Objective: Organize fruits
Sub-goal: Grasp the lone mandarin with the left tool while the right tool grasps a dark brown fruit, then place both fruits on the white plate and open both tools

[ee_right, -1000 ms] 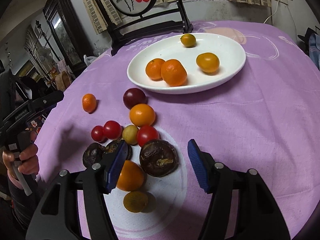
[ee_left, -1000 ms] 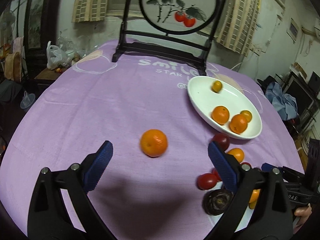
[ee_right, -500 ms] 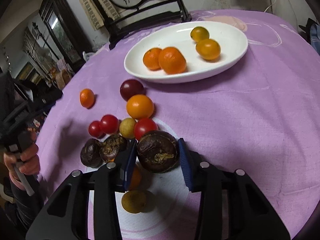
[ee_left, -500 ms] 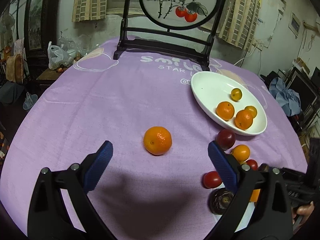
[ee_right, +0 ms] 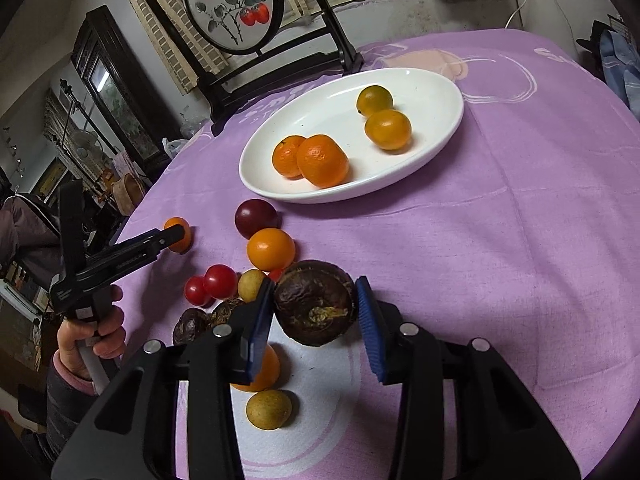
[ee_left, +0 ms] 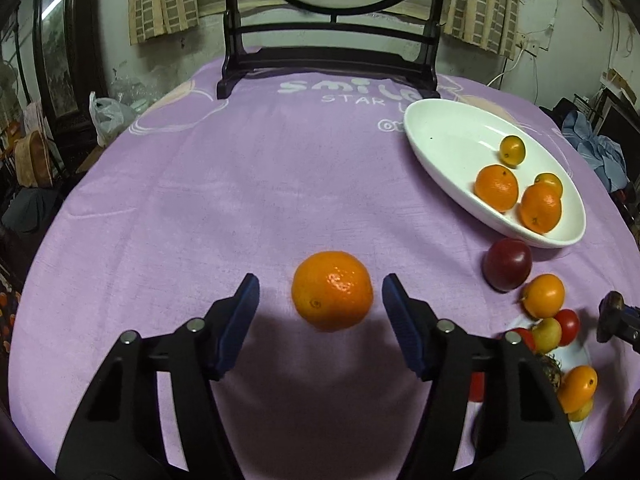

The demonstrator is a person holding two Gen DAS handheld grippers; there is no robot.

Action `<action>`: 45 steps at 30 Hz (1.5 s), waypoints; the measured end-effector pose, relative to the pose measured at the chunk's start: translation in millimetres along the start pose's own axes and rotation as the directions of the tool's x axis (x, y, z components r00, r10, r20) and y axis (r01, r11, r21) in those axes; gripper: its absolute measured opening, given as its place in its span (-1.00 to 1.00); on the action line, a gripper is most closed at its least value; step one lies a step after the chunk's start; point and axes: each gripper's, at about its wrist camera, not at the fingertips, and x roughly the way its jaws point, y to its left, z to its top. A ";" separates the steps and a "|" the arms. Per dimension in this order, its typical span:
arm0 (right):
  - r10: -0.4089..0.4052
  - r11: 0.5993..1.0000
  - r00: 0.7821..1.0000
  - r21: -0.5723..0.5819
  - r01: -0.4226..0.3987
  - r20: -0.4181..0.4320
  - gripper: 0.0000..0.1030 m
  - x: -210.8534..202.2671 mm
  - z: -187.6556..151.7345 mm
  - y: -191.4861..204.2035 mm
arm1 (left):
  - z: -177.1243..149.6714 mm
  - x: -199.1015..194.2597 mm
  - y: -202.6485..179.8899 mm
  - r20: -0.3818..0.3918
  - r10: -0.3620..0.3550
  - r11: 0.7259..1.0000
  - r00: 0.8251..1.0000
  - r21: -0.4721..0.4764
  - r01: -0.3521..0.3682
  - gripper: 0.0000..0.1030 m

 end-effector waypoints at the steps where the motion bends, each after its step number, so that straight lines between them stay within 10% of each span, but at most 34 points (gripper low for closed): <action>1: 0.000 1.000 1.000 0.001 0.000 0.000 -0.20 0.0 0.0 0.0 | 0.2 2.6 0.6 -0.009 -0.011 1.000 1.000 -0.005 0.011 0.24; 15: -0.016 1.000 1.000 -0.024 0.017 0.019 -0.20 -2.2 1.0 2.6 | -5.5 7.2 -2.8 -0.043 -0.047 0.999 0.998 -0.021 0.046 -0.17; 25: -0.027 0.999 0.978 -0.017 0.031 0.209 -0.19 -19.6 38.4 4.6 | 24.1 -45.4 -54.3 0.113 -0.205 0.979 0.972 0.041 0.201 -0.17; 45: -0.096 0.995 0.978 -0.010 0.099 0.184 -0.18 63.3 114.3 -25.5 | 100.5 67.2 -108.6 -0.001 -0.172 0.983 0.985 0.071 0.171 -0.16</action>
